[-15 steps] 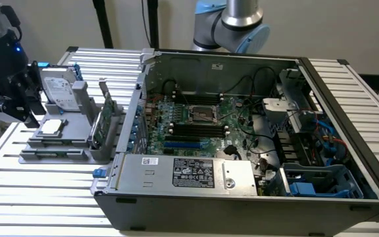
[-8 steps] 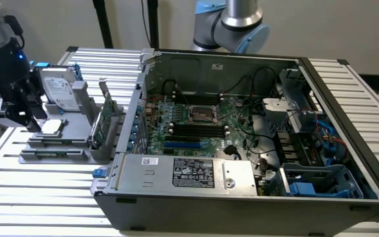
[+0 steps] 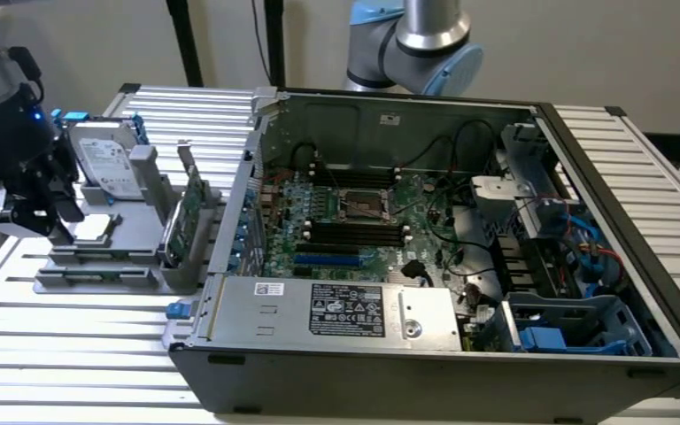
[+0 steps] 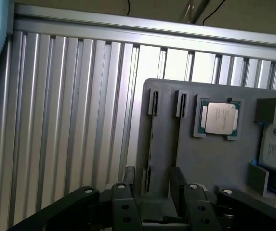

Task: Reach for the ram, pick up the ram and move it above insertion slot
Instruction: 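Pick up the ram and move it above insertion slot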

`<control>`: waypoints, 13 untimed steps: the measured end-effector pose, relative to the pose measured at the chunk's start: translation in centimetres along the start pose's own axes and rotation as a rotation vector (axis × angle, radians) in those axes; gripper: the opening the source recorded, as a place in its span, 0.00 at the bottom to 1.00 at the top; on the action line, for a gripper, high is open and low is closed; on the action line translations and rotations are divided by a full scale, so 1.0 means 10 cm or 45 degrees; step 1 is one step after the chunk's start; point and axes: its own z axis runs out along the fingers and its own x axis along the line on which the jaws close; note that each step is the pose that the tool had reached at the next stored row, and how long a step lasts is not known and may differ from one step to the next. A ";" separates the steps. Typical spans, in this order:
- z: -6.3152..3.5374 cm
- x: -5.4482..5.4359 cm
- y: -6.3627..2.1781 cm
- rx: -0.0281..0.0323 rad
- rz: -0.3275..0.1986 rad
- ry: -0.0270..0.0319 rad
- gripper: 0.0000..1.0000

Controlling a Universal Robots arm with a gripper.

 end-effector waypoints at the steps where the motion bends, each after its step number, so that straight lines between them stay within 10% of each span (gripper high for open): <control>1: 0.018 0.00 0.004 0.0018 0.000 0.0001 0.42; 13: 0.237 0.00 0.010 0.0164 0.000 0.0011 0.42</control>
